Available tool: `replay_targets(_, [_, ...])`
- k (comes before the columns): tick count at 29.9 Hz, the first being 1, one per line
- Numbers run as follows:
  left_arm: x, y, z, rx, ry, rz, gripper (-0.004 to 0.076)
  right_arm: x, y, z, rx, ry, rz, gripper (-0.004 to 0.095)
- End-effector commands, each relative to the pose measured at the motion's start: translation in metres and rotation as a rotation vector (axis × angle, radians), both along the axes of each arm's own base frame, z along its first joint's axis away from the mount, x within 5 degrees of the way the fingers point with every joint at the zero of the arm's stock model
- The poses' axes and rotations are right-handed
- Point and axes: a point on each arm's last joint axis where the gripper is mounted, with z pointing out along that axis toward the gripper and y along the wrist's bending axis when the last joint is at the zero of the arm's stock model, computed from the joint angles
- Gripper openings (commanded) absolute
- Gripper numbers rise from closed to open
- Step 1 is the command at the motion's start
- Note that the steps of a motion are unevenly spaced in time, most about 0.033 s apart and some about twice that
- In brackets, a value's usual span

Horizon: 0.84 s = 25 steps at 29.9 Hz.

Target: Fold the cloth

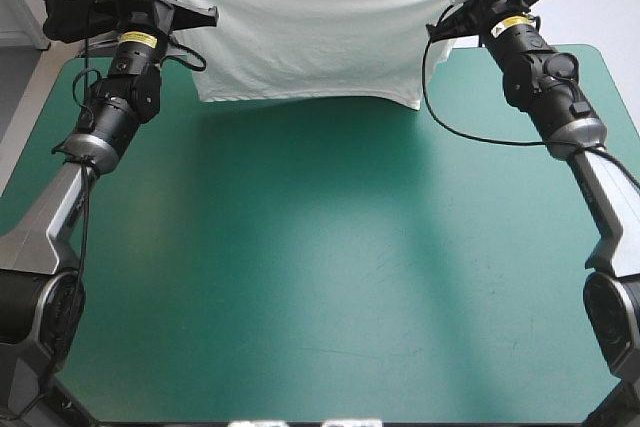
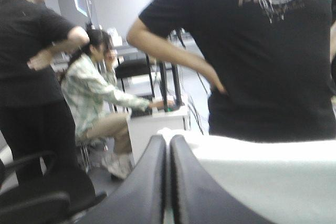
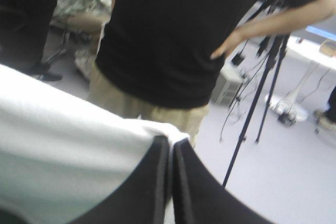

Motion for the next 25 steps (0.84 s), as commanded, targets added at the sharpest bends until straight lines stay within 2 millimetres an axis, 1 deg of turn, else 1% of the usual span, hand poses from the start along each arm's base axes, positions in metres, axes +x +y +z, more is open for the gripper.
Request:
replay_targets(1, [-0.015, -0.003, 0.009, 0.012, 0.187, -0.048, -0.0018, -0.017, -0.001, 0.016, 0.023, 0.084, 0.023, -0.0017])
replay_targets(3, [-0.017, -0.006, -0.015, 0.049, 0.432, -0.084, -0.0018, -0.018, 0.001, -0.004, -0.004, 0.234, 0.041, -0.0017])
replay_targets(5, [-0.022, -0.008, -0.036, 0.078, 0.627, -0.111, -0.0018, -0.022, 0.002, -0.019, -0.020, 0.339, 0.053, -0.0018])
replay_targets(8, [-0.034, -0.007, -0.061, 0.111, 0.843, -0.135, -0.0018, -0.034, 0.003, -0.041, -0.036, 0.494, 0.092, -0.0017])
replay_targets(10, [-0.043, -0.007, -0.071, 0.130, 0.922, -0.146, -0.0018, -0.046, 0.003, -0.053, -0.039, 0.579, 0.110, -0.0017])
replay_targets(12, [-0.054, -0.005, -0.075, 0.134, 0.978, -0.152, -0.0018, -0.058, 0.002, -0.065, -0.049, 0.660, 0.120, -0.0017])
replay_targets(16, [-0.078, -0.001, -0.087, 0.187, 1.110, -0.165, -0.0018, -0.091, -0.002, -0.089, -0.098, 0.810, 0.150, -0.0017])
replay_targets(19, [-0.098, 0.004, -0.095, 0.228, 1.161, -0.162, -0.0018, -0.115, -0.006, -0.100, -0.109, 0.887, 0.162, -0.0017])
replay_targets(22, [-0.116, 0.009, -0.099, 0.252, 1.182, -0.145, -0.0018, -0.137, -0.009, -0.111, -0.107, 0.966, 0.170, -0.0017])
replay_targets(25, [-0.133, 0.015, -0.109, 0.277, 1.261, -0.114, -0.0018, -0.157, -0.011, -0.118, -0.103, 1.031, 0.175, -0.0017])
